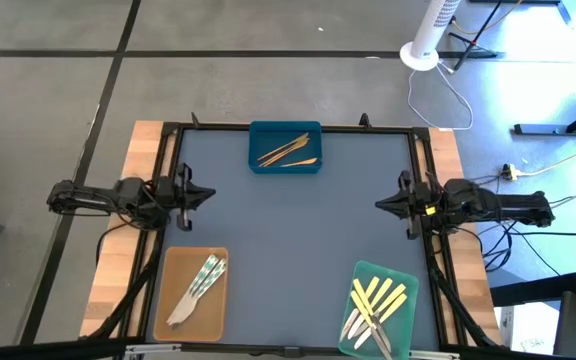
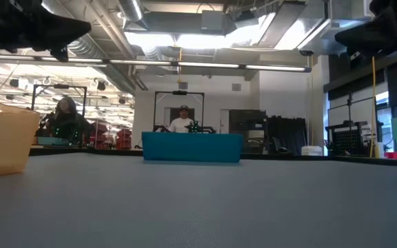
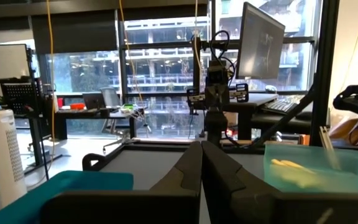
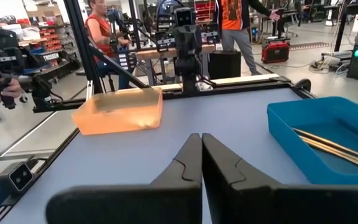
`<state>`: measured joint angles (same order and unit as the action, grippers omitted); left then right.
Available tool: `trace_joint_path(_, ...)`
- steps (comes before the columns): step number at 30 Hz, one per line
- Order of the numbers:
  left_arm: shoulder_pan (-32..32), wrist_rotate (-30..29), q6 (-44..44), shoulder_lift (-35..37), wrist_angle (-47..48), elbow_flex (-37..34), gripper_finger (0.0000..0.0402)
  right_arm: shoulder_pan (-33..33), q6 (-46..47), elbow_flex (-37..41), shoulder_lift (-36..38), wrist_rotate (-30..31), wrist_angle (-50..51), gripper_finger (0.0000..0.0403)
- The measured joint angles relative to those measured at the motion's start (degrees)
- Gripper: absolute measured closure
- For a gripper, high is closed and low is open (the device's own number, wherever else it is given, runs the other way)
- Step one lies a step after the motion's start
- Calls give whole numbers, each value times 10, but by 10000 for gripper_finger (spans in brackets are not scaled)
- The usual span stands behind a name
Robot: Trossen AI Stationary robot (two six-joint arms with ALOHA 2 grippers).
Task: Sort silverware by color (type)
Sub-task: Return to Home Position
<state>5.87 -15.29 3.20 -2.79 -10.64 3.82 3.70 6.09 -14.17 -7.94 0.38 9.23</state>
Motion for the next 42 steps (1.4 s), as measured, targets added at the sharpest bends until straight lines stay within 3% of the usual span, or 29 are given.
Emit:
trace_joint_path(11,-1,1,0,0,-38,-34,401,0,3,35,0,0,-43,402)
trace_joint_path(23,-28,34,0,0,-38,-34,401,-2,25,121,0,-4,-172,402)
trace_joint_path(28,-41,45,-14,0,-38,-34,401,-40,29,138,0,-18,-178,402)
trace_joint_path(34,-44,45,-14,0,-34,-34,401,-108,29,137,0,-87,-157,402)
trace_joint_path(42,-44,45,-30,0,17,-34,401,-147,20,137,-1,-103,-119,402)
